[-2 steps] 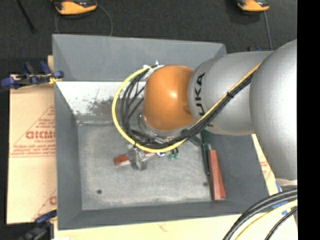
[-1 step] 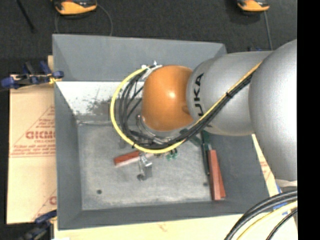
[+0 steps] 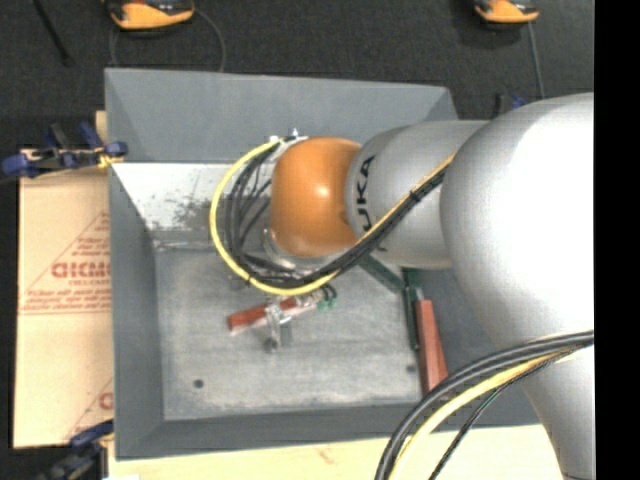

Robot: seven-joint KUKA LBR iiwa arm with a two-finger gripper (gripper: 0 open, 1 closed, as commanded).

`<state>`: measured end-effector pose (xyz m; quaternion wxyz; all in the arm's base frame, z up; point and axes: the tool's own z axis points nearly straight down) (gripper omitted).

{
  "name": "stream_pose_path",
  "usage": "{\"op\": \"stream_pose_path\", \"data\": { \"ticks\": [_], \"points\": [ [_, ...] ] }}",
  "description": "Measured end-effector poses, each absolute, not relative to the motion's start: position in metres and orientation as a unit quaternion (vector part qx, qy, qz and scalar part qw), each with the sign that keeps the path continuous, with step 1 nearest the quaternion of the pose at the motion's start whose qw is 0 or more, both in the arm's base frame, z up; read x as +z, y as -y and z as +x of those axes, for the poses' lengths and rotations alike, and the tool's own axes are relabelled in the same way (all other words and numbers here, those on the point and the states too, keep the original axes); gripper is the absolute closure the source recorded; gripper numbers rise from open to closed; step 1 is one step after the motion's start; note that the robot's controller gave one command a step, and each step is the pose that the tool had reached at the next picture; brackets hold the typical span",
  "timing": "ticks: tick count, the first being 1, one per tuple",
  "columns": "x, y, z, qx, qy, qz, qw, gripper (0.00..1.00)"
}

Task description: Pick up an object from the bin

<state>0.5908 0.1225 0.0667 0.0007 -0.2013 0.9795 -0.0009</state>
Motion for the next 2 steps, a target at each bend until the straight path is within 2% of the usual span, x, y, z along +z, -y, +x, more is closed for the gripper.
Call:
{"op": "stream_pose_path", "data": {
  "ticks": [1,2],
  "points": [
    [0.071,-0.123,0.592,-0.001,-0.979,-0.202,0.003,1.0],
    [0.204,-0.135,0.593,0.0,-0.985,-0.175,0.007,1.0]
  ]
}}
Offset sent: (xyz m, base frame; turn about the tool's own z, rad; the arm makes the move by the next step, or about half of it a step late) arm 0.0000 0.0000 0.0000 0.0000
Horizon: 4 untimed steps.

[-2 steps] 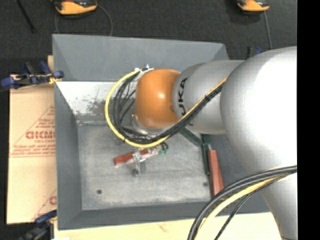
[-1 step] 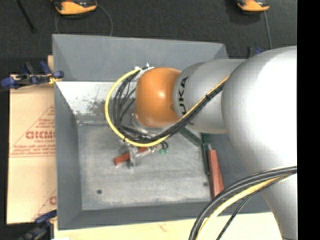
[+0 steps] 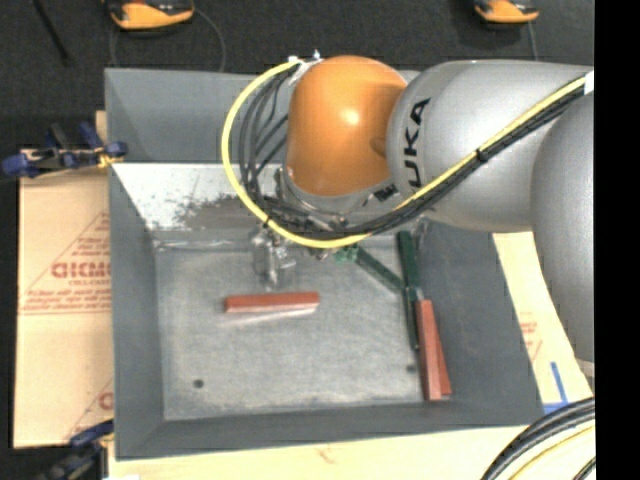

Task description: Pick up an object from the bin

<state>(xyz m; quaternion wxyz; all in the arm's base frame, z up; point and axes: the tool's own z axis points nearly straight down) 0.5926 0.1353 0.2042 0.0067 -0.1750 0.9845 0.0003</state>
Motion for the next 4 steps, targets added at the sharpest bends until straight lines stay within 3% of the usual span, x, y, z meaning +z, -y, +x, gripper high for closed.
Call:
{"op": "stream_pose_path", "data": {
  "ticks": [1,2,3,4],
  "points": [
    [0.199,-0.135,0.591,0.0,-0.985,-0.175,0.002,0.0],
    [0.07,-0.124,0.558,0.0,-0.934,-0.358,0.002,0.0],
    [0.073,-0.124,0.56,0.0,-0.934,-0.357,0.005,1.0],
    [0.238,-0.128,0.588,-0.002,-0.914,-0.406,0.006,1.0]
  ]
}}
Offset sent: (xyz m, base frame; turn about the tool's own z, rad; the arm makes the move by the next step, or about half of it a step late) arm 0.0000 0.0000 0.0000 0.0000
